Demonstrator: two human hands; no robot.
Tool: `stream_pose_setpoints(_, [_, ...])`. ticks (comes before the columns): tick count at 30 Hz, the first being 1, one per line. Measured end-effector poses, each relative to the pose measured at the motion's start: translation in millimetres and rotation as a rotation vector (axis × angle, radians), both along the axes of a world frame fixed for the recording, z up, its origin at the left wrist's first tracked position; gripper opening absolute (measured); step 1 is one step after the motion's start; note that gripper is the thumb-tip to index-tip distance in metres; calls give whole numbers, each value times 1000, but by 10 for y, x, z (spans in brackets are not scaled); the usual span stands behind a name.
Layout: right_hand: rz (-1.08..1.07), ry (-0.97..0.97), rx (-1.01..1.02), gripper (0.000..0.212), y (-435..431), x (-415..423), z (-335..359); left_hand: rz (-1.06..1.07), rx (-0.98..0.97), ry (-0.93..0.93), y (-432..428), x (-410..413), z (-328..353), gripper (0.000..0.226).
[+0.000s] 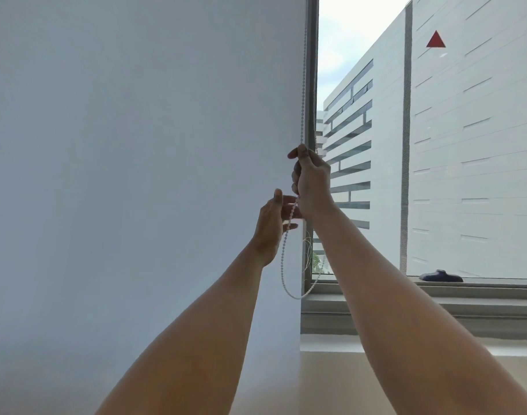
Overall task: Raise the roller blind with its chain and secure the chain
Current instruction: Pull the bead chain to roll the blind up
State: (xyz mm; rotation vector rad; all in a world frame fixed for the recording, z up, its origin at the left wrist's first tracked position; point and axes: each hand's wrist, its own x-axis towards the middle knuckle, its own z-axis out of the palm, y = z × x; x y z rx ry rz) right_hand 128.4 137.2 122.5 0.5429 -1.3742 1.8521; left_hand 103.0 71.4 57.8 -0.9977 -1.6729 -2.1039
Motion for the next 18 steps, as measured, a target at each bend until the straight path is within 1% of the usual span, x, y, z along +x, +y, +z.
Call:
stream_pose_setpoints(2, [5, -4, 22, 36, 29, -6, -158, -13, 81, 16, -25, 23, 223, 49])
stream_pose_setpoints(4, [30, -23, 25, 35, 22, -16, -334, 3, 145, 23, -34, 63, 458, 45])
stream_pose_setpoints(5, [32, -37, 21, 36, 11, -26, -420, 23, 150, 19, -34, 81, 568, 41])
stream_pose_setpoints(9, [18, -95, 33, 38, -52, -60, -726, 55, 53, 3, 3, 157, 864, 31])
stream_pose_setpoints(12, [57, -102, 31, 38, -93, -55, -885, 40, 64, -48, 34, 219, 912, 30])
stream_pose_setpoints(14, [88, -98, 46, 38, -130, -43, -931, 87, 82, -54, 63, 245, 875, 31])
stream_pose_setpoints(16, [130, -94, 72, 42, -157, -32, -929, 154, 130, -1, 86, 256, 821, 34])
stream_pose_setpoints(18, [204, -94, 94, 49, -159, -19, -895, 148, 192, 71, 75, 281, 781, 36])
